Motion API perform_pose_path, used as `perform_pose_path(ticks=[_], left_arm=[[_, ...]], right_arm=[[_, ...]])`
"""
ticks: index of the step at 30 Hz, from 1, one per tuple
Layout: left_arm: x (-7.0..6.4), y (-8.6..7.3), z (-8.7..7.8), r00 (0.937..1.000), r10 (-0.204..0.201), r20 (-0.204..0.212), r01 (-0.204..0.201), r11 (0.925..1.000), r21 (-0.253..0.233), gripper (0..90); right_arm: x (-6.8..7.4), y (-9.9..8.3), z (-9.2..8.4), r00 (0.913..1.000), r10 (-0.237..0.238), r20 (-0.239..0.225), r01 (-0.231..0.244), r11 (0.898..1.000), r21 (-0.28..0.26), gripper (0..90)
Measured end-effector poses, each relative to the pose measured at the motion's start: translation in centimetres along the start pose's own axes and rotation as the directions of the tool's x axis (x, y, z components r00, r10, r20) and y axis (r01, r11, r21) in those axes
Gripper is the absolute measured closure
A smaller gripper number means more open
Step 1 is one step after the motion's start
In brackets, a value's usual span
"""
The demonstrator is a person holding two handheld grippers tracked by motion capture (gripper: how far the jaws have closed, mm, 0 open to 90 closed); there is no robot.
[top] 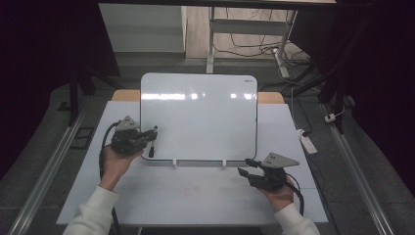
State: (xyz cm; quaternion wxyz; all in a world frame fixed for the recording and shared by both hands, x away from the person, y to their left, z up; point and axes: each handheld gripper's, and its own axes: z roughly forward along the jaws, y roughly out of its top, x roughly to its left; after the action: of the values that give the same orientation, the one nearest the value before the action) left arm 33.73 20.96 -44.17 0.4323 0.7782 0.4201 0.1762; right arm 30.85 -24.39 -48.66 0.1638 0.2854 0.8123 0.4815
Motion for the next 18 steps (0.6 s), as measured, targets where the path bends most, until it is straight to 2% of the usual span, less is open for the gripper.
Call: perform_pose_path(ticks=[6,10,13,18], left_arm=[[0.6,0.5,1.7,0.9998,0.003,-0.019,-0.003,0.9991,0.043,81.2],[1.0,0.9,2.8,0.9992,0.009,-0.038,-0.007,0.9975,0.071,81.0],[0.9,1.2,3.4,0.9958,0.044,-0.081,-0.036,0.9949,0.094,80.8],[0.7,1.3,4.1,0.9905,0.074,-0.116,-0.062,0.9926,0.105,80.1]], right_arm=[[-1.1,-1.0,-2.2,0.9981,0.036,0.051,-0.036,0.999,-0.013,51.0],[-1.5,-1.5,-3.0,0.9963,0.048,0.071,-0.047,0.999,-0.011,50.9],[-1.6,-1.6,-3.2,0.9958,0.048,0.079,-0.047,0.999,-0.011,50.7],[-1.8,-1.9,-3.3,0.9954,0.039,0.088,-0.039,0.999,0.001,50.3]])
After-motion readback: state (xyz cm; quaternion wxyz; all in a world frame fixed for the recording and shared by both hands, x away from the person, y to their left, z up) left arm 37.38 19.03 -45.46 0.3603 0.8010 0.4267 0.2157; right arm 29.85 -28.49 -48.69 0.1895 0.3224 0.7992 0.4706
